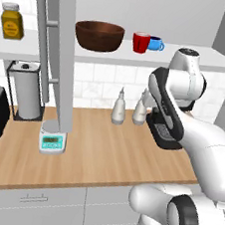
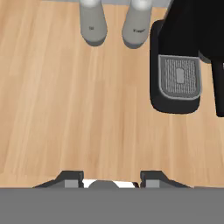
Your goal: Gather all objects into one cabinet and sort the glasses and bowls to opposite sides.
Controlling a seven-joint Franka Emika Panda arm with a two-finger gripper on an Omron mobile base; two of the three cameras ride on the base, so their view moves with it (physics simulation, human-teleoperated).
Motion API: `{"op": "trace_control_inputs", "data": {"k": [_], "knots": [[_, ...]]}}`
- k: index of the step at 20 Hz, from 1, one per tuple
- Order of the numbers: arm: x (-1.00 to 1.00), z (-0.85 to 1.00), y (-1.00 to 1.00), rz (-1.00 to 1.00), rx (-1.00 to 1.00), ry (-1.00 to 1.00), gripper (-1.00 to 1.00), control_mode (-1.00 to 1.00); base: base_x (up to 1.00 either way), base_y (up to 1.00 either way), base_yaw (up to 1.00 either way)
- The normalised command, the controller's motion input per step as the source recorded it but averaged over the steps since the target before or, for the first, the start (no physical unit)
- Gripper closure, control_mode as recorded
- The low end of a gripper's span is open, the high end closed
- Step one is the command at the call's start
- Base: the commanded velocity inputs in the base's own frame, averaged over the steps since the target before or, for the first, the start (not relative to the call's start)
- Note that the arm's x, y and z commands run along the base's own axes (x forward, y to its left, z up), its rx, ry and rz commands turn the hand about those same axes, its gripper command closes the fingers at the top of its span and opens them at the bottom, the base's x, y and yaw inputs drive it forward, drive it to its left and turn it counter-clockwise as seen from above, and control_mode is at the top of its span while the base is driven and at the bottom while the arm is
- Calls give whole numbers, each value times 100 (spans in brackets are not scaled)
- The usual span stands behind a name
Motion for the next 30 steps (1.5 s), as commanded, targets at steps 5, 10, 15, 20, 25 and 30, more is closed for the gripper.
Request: {"op": "trace_control_inputs", "data": {"k": [5, 10, 15, 20, 25, 30], "knots": [[-42, -5, -14, 0, 8, -8, -100, -100, 0, 0, 0], [-100, 59, -39, 0, 26, -23, -100, -100, 0, 0, 0], [-100, 100, -61, 0, 14, -8, -100, -100, 0, 0, 0], [-95, 65, -34, 0, 1, 0, -100, -100, 0, 0, 0], [-86, 17, 0, 0, 0, -1, -100, -100, 0, 0, 0], [-49, 0, 18, 0, -5, 0, -100, -100, 0, 0, 0]]}}
